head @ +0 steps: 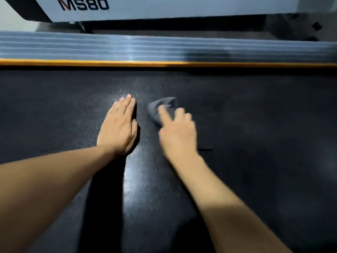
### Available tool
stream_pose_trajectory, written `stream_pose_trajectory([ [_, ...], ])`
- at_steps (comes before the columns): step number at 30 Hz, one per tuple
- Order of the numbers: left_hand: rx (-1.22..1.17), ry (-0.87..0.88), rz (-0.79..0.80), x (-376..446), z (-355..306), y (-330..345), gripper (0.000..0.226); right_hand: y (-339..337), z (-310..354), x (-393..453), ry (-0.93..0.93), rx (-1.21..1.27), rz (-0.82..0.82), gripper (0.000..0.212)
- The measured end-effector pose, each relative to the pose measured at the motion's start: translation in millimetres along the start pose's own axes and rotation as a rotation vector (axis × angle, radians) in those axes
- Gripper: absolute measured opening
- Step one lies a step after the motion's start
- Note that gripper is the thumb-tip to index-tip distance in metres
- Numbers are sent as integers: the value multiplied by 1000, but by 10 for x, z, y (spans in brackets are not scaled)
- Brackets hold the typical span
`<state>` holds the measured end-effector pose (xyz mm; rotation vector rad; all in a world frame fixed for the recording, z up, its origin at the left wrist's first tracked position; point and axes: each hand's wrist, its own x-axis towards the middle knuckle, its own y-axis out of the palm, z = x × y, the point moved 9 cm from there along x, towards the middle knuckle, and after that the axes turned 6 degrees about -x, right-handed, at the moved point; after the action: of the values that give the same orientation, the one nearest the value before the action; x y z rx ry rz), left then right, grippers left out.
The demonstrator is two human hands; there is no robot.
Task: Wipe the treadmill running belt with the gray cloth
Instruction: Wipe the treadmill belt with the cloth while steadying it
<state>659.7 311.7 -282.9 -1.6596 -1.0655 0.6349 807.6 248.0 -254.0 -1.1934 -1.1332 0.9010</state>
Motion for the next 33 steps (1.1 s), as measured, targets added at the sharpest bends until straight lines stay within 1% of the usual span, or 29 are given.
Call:
stream_pose_trajectory([
  [2, 1, -6, 1, -9, -10, -4, 69, 10, -823, -51, 222, -128, 30, 59],
  [4, 12, -8, -1, -9, -16, 0, 68, 14, -1553, -162, 379, -137, 108, 60],
  [6, 16, -8, 3, 9, -22, 8, 68, 47, -1831, -214, 441, -92, 158, 61],
  [7, 15, -7, 7, 12, -26, 7, 69, 49, -1779, -203, 451, -112, 150, 62],
  [9, 13, -4, 16, 5, -44, -4, 69, 9, -1333, -182, 389, -192, 72, 62],
  [10, 11, -4, 19, 2, -49, -14, 70, -2, -981, -196, 316, -199, 40, 61],
  [12, 5, -6, 21, -1, -46, -25, 71, -41, -236, -286, 150, -124, -27, 56],
  [14, -3, -1, 35, -6, -44, -20, 74, -67, 356, -432, -7, -35, -14, 56],
  [15, -7, 7, 39, -16, -44, -24, 74, -81, 507, -489, -76, -11, 13, 58],
  [16, -13, 13, 40, -22, -42, -30, 73, -97, 514, -503, -123, -10, 18, 59],
  [17, -20, 16, 42, -19, -45, -36, 72, -123, 390, -487, -125, -34, 4, 59],
  [18, -26, 16, 43, -13, -50, -40, 72, -136, 149, -469, -80, -81, -8, 57],
  [20, -28, 3, 36, -16, -26, -39, 71, -119, -547, -471, 81, -211, -3, 53],
  [22, -5, 3, 27, -12, -5, -19, 70, -83, -1262, -577, 219, -327, 52, 56],
  [24, 28, 3, 22, 0, 13, 11, 69, -28, -1646, -684, 248, -322, 114, 61],
  [27, 73, -66, 15, -20, 3, -2, 65, 1, -1668, -691, 261, -201, 96, 64],
  [29, 68, -89, 7, -180, -98, -34, 63, 7, -1642, -688, 279, -112, 49, 64],
  [31, 42, -35, 43, -601, -275, -40, 63, -7, -1639, -690, 272, -76, 10, 63],
  [33, 30, -4, 88, -1191, -392, -66, 63, -9, -1632, -691, 254, -52, 24, 64],
])
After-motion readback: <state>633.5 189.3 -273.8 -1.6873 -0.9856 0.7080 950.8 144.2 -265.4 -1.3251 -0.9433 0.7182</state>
